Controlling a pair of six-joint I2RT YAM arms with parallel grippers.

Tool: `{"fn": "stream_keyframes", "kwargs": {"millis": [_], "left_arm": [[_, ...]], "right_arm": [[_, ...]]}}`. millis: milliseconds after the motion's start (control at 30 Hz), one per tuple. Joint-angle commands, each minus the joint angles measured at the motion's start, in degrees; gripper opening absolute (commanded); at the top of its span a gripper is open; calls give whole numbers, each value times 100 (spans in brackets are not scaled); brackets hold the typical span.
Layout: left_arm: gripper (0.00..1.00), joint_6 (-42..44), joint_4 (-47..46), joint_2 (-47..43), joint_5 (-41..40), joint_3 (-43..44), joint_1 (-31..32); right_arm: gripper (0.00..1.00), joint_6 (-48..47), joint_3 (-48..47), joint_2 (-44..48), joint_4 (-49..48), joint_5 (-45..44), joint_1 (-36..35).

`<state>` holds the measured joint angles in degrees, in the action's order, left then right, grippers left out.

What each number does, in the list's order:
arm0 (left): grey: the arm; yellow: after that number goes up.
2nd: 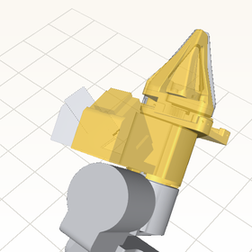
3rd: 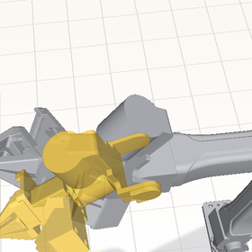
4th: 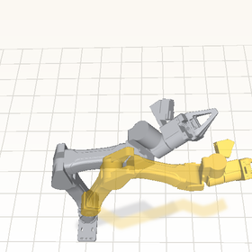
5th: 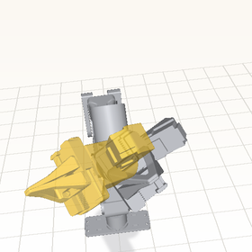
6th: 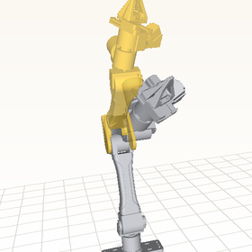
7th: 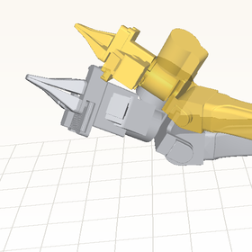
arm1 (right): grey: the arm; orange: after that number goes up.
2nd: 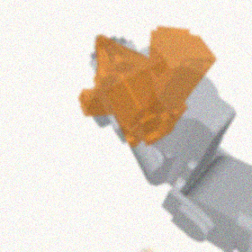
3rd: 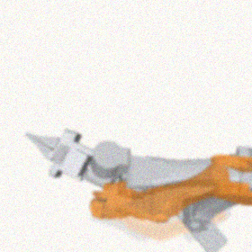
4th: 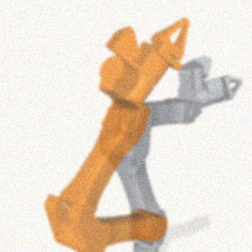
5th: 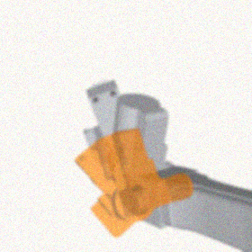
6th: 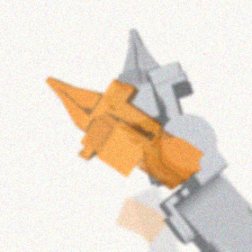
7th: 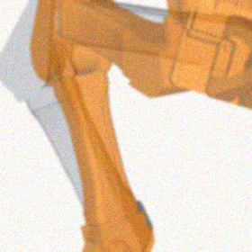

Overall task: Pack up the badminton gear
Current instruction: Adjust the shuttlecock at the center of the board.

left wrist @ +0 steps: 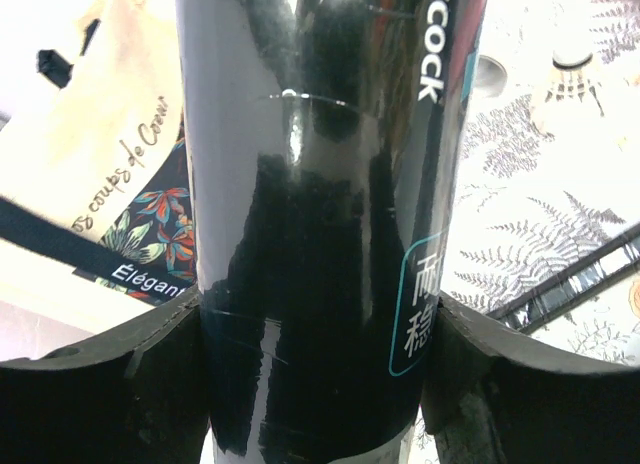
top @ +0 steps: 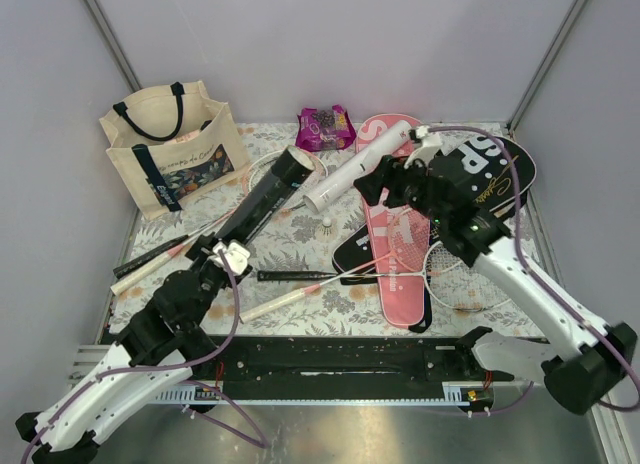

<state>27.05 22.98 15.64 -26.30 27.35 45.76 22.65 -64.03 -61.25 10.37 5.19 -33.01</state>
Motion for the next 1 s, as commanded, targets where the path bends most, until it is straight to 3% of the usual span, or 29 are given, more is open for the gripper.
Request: {"fn": "stream_keyframes", "kwargs": {"millis": [0, 167, 433, 600, 967], "left_arm": [[42, -340, -637, -473, -499, 157, 12], [42, -349, -629, -755, -498, 77, 12], [42, -314, -637, -703, -472, 112, 12], [42, -314, -663, -703, -463, 95, 3], [42, -340, -672, -597, -367, 95, 12]], "right_arm": [[73, 99, 391, -851, -588, -363, -30], [73, 415, 444, -2081, -1193, 368, -38], [68, 64, 102, -3550, -1539, 544, -30], [62, 371, -162, -4016, -1494, 1001, -117], [60, 134, -593, -4289, -1318, 1010, -644]]}}
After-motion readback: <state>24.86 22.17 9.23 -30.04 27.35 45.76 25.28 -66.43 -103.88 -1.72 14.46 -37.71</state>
